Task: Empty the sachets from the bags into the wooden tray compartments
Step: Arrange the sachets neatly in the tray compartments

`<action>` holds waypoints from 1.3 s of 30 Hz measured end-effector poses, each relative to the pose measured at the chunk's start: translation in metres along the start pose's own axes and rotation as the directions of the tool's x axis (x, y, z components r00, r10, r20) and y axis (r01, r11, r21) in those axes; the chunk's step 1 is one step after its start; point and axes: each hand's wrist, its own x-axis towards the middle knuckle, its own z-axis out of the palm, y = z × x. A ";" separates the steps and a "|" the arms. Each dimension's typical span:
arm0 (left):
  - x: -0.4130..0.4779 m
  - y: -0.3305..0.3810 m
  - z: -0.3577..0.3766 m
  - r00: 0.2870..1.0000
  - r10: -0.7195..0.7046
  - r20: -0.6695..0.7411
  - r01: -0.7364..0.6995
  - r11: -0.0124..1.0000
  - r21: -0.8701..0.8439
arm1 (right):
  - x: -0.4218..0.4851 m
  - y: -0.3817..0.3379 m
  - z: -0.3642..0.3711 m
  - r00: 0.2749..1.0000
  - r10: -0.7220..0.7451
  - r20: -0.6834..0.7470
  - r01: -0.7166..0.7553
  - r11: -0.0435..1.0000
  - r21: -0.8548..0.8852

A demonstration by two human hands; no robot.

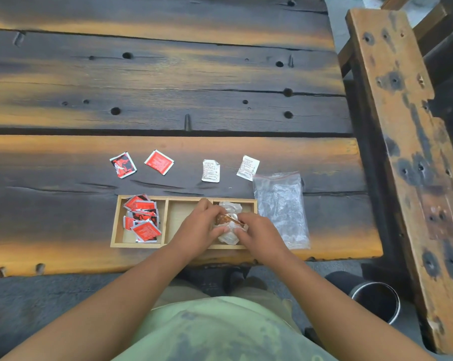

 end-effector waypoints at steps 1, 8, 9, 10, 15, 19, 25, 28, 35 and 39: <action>0.000 0.000 -0.001 1.000 -0.006 -0.002 0.006 1.000 -0.016 | 0.000 0.000 -0.002 0.999 0.040 0.014 -0.041 0.994 0.098; 0.005 0.005 0.003 0.999 -0.036 0.014 0.034 0.995 0.090 | 0.007 0.001 -0.006 0.977 0.211 0.037 -0.214 0.949 0.233; 0.006 0.006 0.005 0.999 -0.032 0.020 0.030 0.991 0.128 | 0.007 0.001 -0.005 0.981 0.195 0.009 -0.194 0.972 0.136; 0.006 0.006 0.007 0.999 -0.026 0.025 0.022 0.987 0.162 | 0.008 0.001 -0.004 0.986 0.166 -0.019 -0.165 0.985 0.041; 0.003 0.005 0.014 1.000 -0.008 -0.017 0.011 0.980 0.197 | 0.004 0.002 0.001 0.994 0.026 -0.107 -0.040 0.992 -0.123; 0.005 0.004 0.015 1.000 -0.018 -0.007 0.019 0.967 0.255 | 0.004 0.005 0.003 0.996 -0.013 -0.085 -0.003 0.982 -0.188; -0.001 0.000 0.018 0.999 0.049 -0.006 -0.045 0.949 0.311 | 0.007 0.006 0.005 0.996 -0.052 -0.069 0.034 0.970 -0.241; 0.000 -0.002 0.021 0.999 0.036 0.006 -0.036 0.946 0.321 | 0.006 0.007 0.006 0.998 -0.053 -0.041 0.043 0.973 -0.227; 0.005 -0.003 0.017 0.998 -0.002 0.067 -0.017 0.960 0.281 | 0.009 0.007 0.000 1.000 -0.025 0.010 0.027 0.959 -0.282; 0.007 -0.003 0.020 0.998 -0.011 0.057 -0.005 0.963 0.269 | 0.014 0.003 0.000 1.000 -0.009 0.007 0.011 0.941 -0.339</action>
